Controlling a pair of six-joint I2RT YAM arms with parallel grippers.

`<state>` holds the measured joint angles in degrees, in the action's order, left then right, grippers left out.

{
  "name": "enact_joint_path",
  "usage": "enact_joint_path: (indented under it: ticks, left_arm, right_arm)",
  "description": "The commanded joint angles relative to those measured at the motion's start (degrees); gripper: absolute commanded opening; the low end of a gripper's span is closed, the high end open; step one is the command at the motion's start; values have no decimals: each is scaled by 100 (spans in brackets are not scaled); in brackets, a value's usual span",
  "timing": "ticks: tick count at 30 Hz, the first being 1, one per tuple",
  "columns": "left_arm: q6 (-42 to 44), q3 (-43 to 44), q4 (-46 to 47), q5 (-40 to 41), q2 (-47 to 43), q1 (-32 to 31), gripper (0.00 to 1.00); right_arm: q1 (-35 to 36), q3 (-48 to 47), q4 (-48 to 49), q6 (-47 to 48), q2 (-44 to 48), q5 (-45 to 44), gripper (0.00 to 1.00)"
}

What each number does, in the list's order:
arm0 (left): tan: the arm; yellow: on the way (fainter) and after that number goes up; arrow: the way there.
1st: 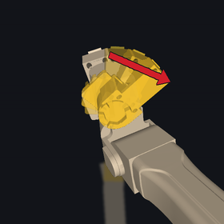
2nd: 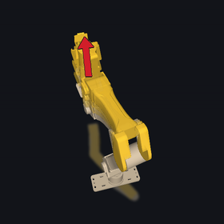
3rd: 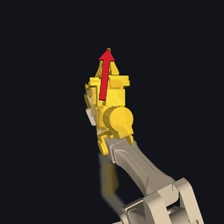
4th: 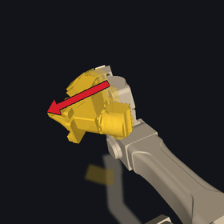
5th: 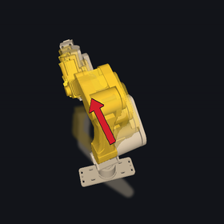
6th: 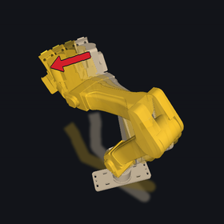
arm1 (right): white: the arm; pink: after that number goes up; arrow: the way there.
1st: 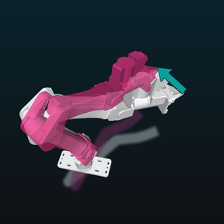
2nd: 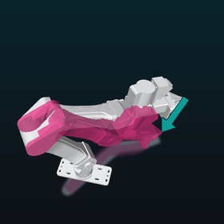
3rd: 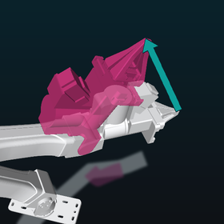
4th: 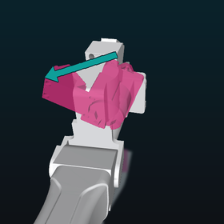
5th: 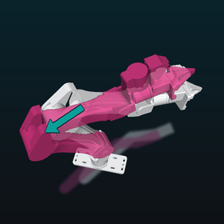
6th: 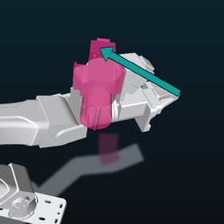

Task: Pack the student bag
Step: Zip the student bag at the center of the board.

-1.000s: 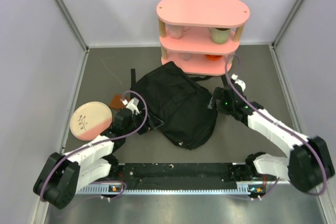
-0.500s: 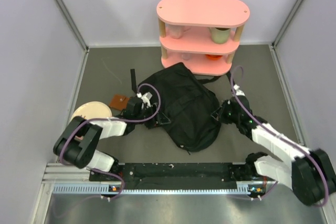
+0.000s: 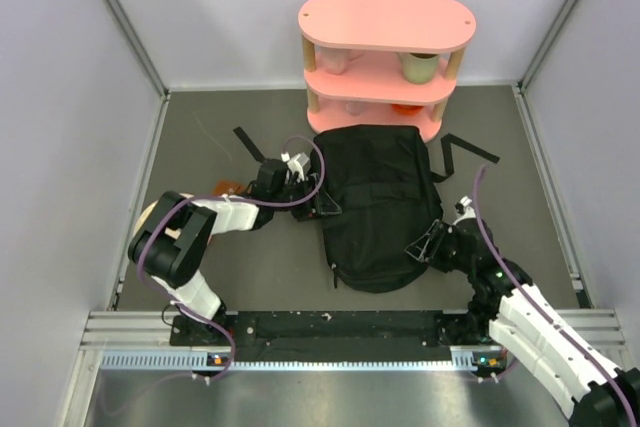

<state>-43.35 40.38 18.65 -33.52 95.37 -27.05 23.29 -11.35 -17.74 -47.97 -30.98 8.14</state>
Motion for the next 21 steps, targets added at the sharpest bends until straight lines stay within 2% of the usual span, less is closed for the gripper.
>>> enact_joint_path:
  ticks: [1,2,6,11,15,16,17,20,21]
  left_arm:
    - [37,76,420,-76,-194,15,68]
    - [37,23,411,-24,-316,15,69]
    - [46,-275,332,65,-537,15,70]
    - [-50,-627,507,153,-783,15,71]
    - [-191,-768,771,12,-775,-11,71]
    - [-235,-777,797,-32,-757,-28,71]
    - [-252,-786,824,-41,-722,-37,71]
    - [-358,-874,999,-67,-652,-125,71]
    - [-384,-970,1122,-58,-643,-160,70]
  right_arm:
    - [-9,-683,-897,401,-259,-118,53]
    - [0,-858,-1124,541,-250,-285,61]
    - [-8,-1893,-2073,823,-49,-1101,77]
    - [0,-2608,-2498,903,145,-1184,80]
    - [114,-2574,-2226,631,66,-158,76]
    - [245,-2556,-2121,552,40,-138,75]
    - [707,-2521,-2102,395,31,-216,75]
    - [1649,-2494,-1962,-18,-92,-1023,75]
    - [2253,-2521,-1944,-142,-318,-1408,75]
